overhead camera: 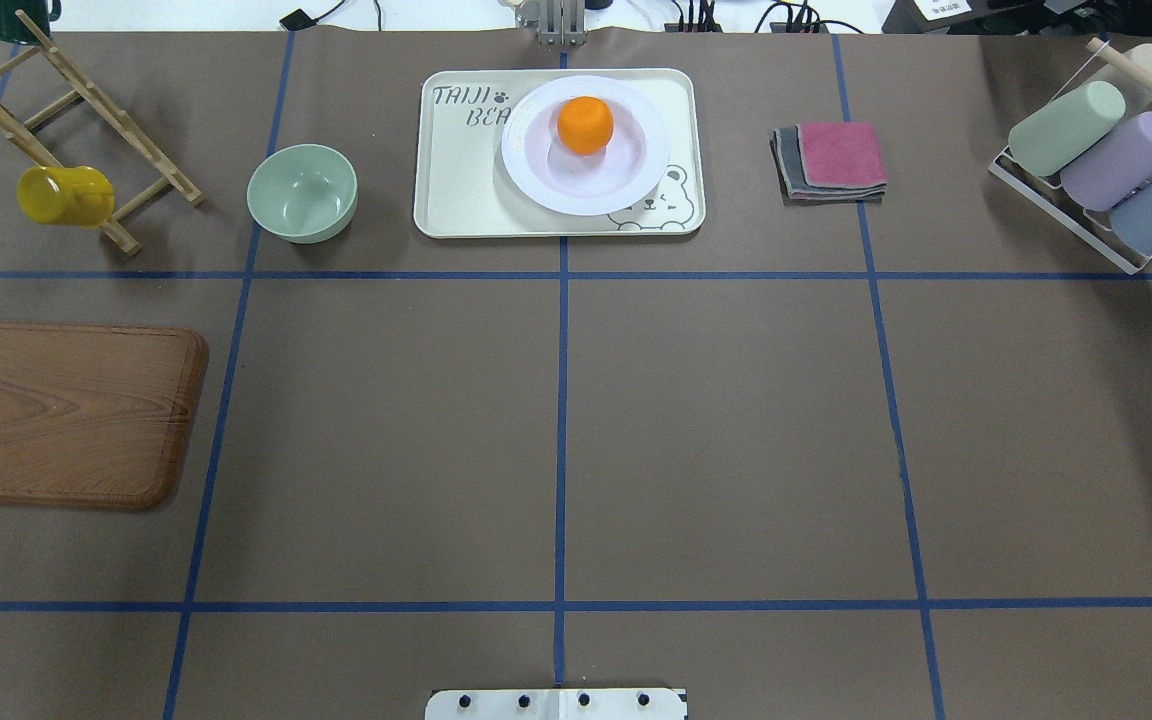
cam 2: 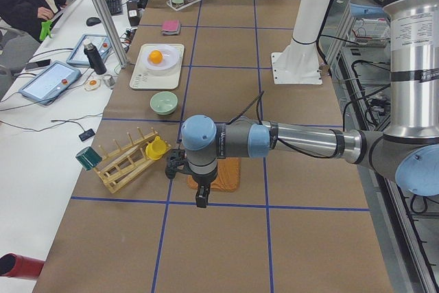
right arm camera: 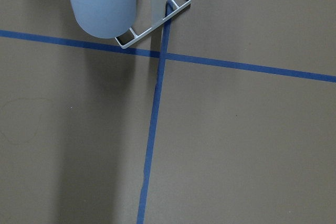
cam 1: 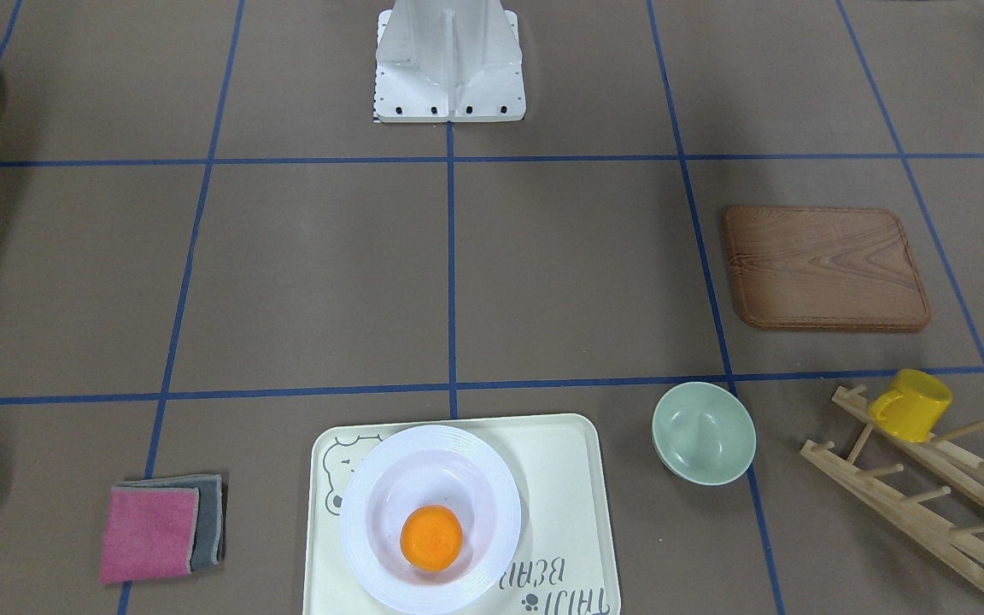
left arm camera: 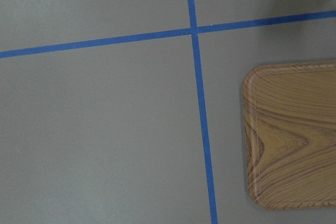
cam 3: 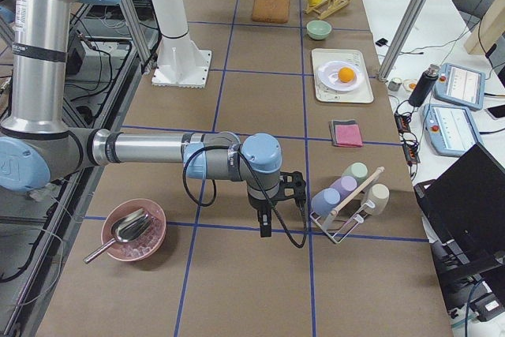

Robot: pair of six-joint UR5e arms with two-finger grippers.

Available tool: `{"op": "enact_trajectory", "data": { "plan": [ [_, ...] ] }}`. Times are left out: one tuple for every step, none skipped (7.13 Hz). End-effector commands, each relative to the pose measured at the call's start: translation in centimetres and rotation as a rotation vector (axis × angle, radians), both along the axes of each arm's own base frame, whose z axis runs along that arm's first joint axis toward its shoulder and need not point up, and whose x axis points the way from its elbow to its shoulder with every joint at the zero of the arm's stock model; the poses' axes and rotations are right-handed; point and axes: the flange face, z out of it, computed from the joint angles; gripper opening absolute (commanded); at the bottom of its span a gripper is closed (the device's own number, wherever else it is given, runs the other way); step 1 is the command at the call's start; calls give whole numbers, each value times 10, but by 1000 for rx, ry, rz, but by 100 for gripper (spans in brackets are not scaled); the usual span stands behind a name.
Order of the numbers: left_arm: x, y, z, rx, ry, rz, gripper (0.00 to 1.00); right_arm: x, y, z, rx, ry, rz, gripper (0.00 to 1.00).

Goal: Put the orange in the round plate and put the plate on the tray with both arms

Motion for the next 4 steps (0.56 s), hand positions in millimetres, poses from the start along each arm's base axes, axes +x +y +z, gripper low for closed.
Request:
{"op": "enact_trajectory", "data": {
  "plan": [
    [0,0,-1,1,0,0,99,0,2,6,-11,-1,0,100],
    [0,0,-1,1,0,0,99,-1,2,8,-16,-1,0,100],
    [0,-1,-1,3,0,0,99,-1,3,9,-18,-1,1,100],
    [0,0,-1,1,0,0,99,-1,2,10,-21,-3,1,100]
  ]
}}
